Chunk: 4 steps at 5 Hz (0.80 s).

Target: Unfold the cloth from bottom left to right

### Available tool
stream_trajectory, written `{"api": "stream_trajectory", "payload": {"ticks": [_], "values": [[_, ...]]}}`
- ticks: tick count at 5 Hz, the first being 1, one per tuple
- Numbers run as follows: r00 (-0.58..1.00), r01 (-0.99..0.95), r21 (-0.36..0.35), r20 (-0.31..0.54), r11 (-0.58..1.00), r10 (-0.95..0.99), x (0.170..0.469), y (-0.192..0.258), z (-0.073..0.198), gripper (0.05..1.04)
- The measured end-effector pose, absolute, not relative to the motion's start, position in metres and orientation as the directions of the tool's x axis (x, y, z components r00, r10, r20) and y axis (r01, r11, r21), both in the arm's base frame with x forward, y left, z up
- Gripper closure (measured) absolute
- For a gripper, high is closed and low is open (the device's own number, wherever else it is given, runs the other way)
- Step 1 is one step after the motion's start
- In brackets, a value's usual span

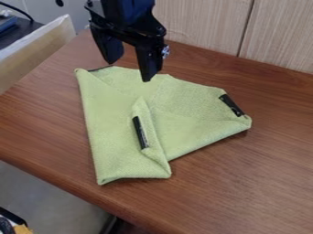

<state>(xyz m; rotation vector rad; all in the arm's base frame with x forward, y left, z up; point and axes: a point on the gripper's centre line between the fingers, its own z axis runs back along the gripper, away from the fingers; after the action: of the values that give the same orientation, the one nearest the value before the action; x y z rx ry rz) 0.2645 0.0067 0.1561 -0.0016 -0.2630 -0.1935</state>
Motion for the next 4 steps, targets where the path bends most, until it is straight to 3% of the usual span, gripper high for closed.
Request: {"api": "stream_trajectory", "payload": {"ticks": [1,2,3,4], "values": [[0.954,0.189,0.011,0.237,0.982,-0.186,0.264,0.006,0.149,0.083],[0.968,0.132,-0.056,0.222,0.990,-0.117,0.266,0.004,0.126,0.084],[0.977,0.054,-0.048,0.208,0.997,-0.043,0.264,0.005,0.097,0.084],[0.978,0.023,-0.037,0.210,0.999,-0.014,0.262,0.002,0.086,0.084]]}}
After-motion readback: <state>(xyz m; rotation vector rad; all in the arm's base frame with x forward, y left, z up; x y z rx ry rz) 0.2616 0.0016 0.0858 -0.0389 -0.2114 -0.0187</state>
